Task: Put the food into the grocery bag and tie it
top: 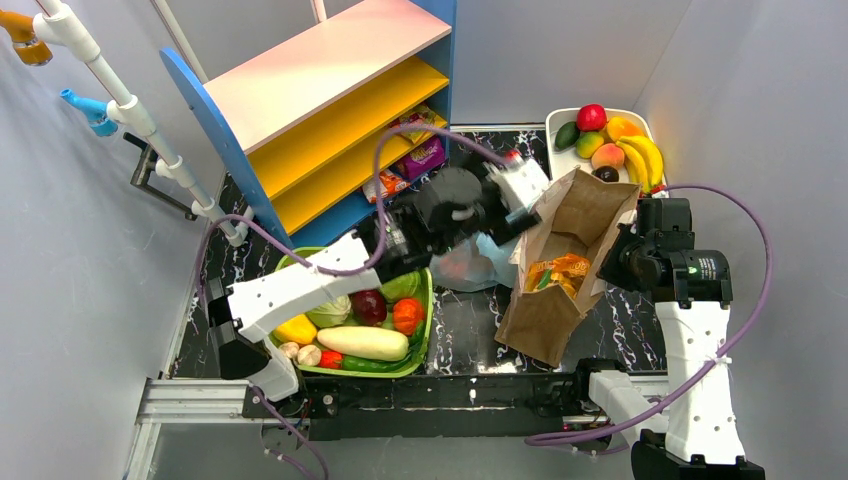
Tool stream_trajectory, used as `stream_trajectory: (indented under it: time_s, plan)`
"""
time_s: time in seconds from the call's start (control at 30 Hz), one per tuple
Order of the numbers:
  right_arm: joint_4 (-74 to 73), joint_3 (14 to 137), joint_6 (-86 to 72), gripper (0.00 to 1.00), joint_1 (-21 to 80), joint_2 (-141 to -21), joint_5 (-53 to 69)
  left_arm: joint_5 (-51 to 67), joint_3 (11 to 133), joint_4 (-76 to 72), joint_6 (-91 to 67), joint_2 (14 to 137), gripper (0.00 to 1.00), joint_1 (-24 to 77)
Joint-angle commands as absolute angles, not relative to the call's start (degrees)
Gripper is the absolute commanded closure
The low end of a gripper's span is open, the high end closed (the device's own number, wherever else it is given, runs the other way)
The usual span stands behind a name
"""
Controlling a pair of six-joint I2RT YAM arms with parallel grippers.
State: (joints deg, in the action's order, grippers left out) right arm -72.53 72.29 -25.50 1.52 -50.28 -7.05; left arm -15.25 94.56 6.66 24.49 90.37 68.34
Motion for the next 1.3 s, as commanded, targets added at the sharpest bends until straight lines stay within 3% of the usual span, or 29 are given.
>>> stream_trajectory:
  time_s: [0.0,0.1,0.27,0.63,1.0,1.27]
  plan:
    - [-71.47,72.31,-25.17,0.99,1.47,-49.99,-6.05,-28.98,97.33,15.9,6.12,89.32,0.08,56.89]
    - [-71.34,72.0,-25.28,0.99,1.48,-49.88,-5.2,-30.93,93.66,14.91,2.36,87.64,0.08,52.99]
    - [-71.14,71.82,-25.44,0.99,1.42,-49.93,-4.4,-32.05,92.67,23.31,-18.31,87.09,0.13,43.75]
    - [-70.58,70.94,-25.57,0.99,1.64,-49.88,-3.57,-34.69,86.28,26.93,-41.4,85.88,0.14,38.66]
    - [-70.5,69.93,-25.5,0.99,2.2,-49.54,-3.54,-37.26,63.55,7.93,-55.51,78.5,0.16,35.59]
    - [-70.33,69.17,-25.53,0.99,2.35,-49.15,-3.56,-36.61,52.1,-8.7,-59.21,79.28,0.11,33.58]
